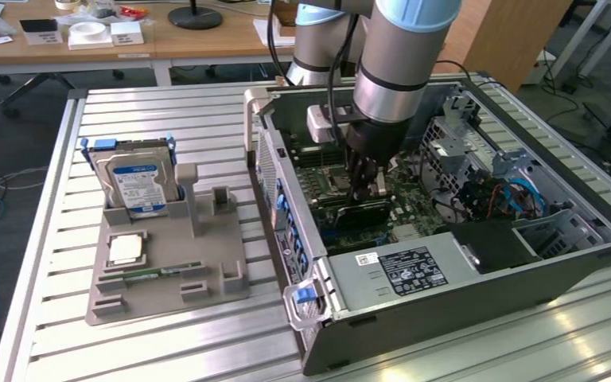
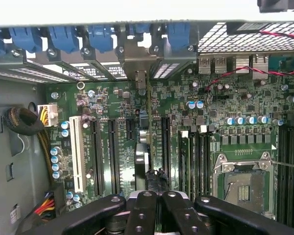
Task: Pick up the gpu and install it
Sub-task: 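Press down on the gpu until it lock into place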
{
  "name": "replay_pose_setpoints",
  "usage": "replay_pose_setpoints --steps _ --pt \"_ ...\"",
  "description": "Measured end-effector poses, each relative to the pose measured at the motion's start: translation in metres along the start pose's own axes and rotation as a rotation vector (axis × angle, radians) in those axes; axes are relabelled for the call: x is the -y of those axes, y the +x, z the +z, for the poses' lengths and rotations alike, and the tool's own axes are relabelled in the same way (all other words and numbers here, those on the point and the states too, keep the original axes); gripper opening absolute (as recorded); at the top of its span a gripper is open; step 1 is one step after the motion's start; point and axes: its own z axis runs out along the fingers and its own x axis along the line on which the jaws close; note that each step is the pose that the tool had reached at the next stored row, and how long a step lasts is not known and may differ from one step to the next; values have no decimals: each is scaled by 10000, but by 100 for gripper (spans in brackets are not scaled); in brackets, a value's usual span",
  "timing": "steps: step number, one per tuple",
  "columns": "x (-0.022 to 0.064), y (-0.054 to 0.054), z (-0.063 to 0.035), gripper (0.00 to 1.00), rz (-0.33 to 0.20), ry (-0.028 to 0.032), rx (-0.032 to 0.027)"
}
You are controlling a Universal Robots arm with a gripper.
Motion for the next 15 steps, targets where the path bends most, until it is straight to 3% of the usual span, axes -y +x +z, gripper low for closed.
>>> replay_pose_setpoints --steps 15 --pt "-9 1 14 11 1 2 0"
